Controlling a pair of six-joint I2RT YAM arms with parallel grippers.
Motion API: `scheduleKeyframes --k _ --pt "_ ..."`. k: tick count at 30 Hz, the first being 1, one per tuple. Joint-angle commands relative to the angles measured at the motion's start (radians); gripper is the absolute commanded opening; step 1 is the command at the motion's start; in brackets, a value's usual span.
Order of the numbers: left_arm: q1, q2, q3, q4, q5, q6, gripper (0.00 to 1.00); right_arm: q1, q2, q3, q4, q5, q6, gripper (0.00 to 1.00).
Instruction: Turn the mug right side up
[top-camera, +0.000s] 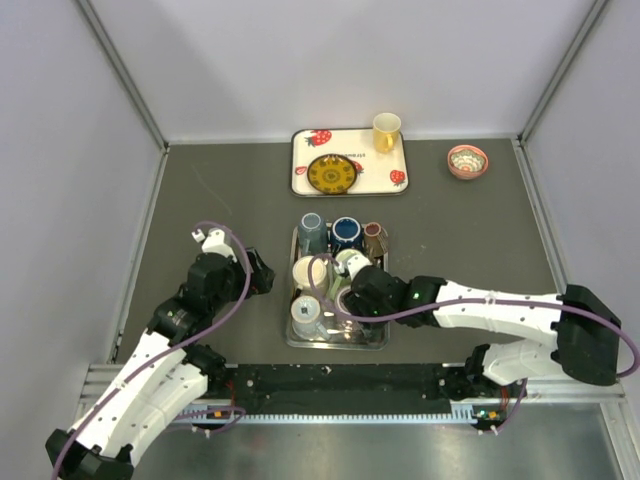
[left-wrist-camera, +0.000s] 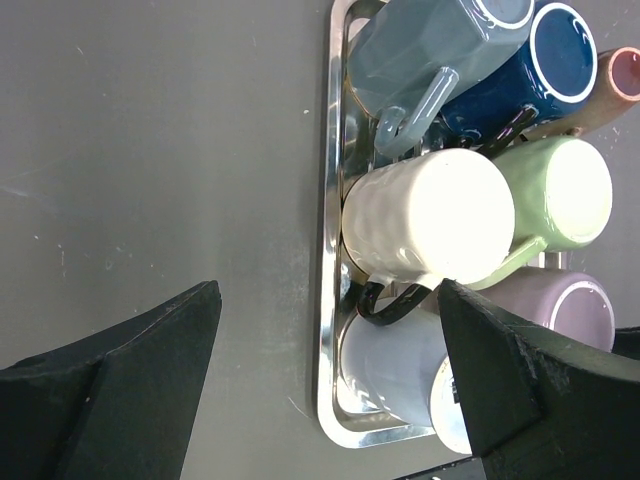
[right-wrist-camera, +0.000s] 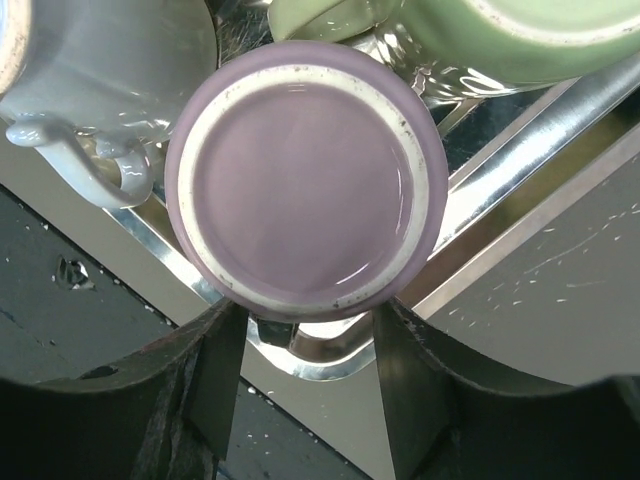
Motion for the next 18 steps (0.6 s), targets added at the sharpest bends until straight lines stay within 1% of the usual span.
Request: scheduleKeyframes --k 1,11,18 --pt "-0.001 -0.02 -0.006 0.02 -0.02 0.008 0.95 0.011 0.016 0.043 0.034 0.009 -0.005 0.51" --pt "-0.001 -0.019 -0.01 0.022 -0.015 0.004 0.95 0.011 0.036 0.045 0.026 0.015 0.001 0.38" --pt "-0.001 -0.015 -0.01 0.025 -0.01 -0.001 0.94 0.014 0.058 0.05 0.015 0.026 0.009 0.34"
